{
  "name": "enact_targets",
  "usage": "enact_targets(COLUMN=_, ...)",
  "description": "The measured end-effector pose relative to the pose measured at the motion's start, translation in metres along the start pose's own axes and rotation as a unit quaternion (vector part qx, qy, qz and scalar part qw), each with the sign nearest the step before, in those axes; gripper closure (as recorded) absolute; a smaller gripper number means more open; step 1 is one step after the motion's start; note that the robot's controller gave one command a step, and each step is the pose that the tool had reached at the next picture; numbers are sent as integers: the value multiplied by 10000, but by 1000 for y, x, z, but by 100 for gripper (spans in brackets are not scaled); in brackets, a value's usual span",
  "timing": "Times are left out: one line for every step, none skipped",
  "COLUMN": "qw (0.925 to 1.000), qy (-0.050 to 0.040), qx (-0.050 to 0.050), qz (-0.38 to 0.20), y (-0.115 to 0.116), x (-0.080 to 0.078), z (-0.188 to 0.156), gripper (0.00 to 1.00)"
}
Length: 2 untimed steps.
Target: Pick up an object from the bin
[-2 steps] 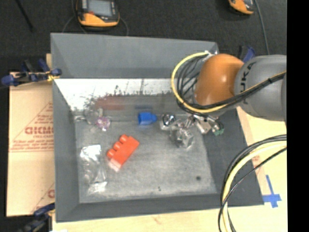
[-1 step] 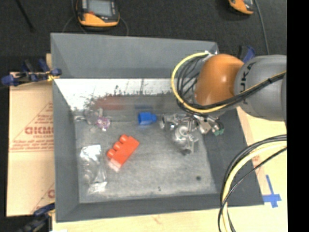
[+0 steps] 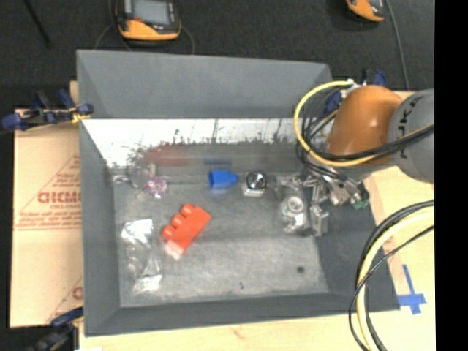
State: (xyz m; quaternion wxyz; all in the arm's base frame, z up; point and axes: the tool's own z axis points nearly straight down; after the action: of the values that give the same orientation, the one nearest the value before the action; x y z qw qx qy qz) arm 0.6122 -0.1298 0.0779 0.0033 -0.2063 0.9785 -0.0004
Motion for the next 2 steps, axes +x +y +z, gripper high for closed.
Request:
enact_targets(qw=10000, qy=-13, qx=-3, qz=-9, y=2, x=-2, z=-1, gripper=100)
enact_targets(qw=10000, qy=-26, qx=34, qz=-3, y=-1, x=-17, z=-101, gripper=100)
